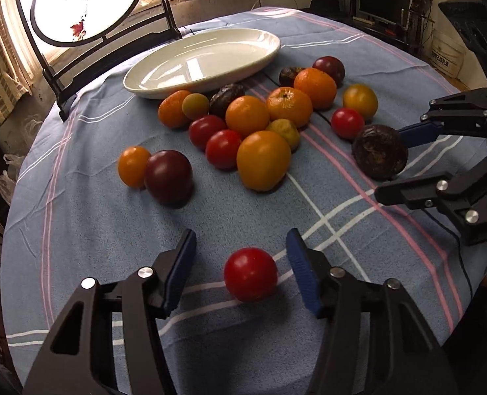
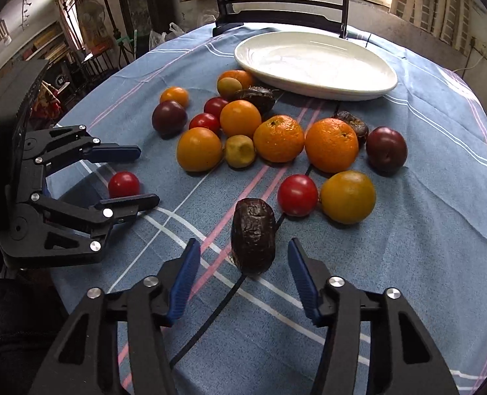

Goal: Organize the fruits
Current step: 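Place a red cherry tomato with the left tool while the right places a dark plum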

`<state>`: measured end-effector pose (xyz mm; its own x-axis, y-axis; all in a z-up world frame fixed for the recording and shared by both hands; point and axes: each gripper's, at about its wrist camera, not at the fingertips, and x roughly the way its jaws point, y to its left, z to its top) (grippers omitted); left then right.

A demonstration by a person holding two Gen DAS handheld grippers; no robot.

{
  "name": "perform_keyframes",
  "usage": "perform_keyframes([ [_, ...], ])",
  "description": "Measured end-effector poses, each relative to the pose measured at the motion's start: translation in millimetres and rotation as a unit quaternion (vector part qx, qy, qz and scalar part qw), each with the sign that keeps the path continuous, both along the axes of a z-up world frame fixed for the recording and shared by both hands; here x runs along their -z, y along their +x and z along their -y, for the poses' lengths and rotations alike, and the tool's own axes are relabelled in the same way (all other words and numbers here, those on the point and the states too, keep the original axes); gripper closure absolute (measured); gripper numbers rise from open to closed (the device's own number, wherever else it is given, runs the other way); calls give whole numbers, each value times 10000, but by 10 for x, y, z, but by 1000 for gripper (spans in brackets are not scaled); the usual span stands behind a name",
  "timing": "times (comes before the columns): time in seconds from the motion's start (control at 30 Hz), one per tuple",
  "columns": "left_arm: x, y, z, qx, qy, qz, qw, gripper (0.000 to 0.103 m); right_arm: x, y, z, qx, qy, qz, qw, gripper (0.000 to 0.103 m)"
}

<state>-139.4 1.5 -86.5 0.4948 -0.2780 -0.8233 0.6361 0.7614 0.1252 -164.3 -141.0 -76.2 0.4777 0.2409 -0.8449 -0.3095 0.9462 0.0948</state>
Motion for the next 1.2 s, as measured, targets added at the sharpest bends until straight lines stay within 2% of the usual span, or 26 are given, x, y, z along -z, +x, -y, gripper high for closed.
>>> perform_keyframes([
  [0.03, 3, -1, -6, 69, -82, -94, 9999, 67, 15, 4, -6, -50, -41, -30, 10000, 68],
  [0.07, -1, 0, -11, 111, -162, -193, 9996, 77, 28, 8, -6, -49, -103, -5, 9999, 77],
  [0.27, -101, -1, -17, 301, -255, -301, 9988, 78, -67, -25, 20, -306, -57, 23, 9995, 79],
  [0.37, -366, 142, 16, 257, -445, -24, 9987, 78, -275, 106, 38, -357, -133, 285, 9989, 79],
  [0.53, -804, 764, 260, -209, -611, 598, 9961, 77, -684, 705, 152, -8, -245, 947, 9952, 78],
  [0.6, -871, 1152, 386, -522, -611, 579, 9951, 77, -738, 1053, 187, 136, -227, 1003, 9946, 78],
  [0.77, -756, 1955, 613, -1198, -292, 428, 9914, 77, -627, 1847, 258, 533, -351, 792, 9948, 78],
  [0.93, -548, 2244, 681, -1351, -119, 277, 9904, 77, -438, 2240, 298, 665, -479, 613, 9948, 78],
  [1.03, -463, 2299, 702, -1390, -60, 200, 9901, 75, -349, 2374, 308, 674, -490, 478, 9954, 77],
  [1.07, -442, 2307, 704, -1408, -32, 193, 9898, 66, -328, 2393, 314, 683, -488, 446, 9955, 75],
  [1.1, -435, 2308, 696, -1411, -27, 203, 9898, 57, -333, 2395, 333, 776, -509, 486, 9945, 65],
  [1.13, -449, 2293, 680, -1434, -38, 273, 9893, 43, -355, 2355, 337, 836, -486, 523, 9939, 58],
  [1.2, -501, 2243, 623, -1464, -87, 419, 9883, 40, -429, 2268, 368, 822, -370, 604, 9941, 51],
])
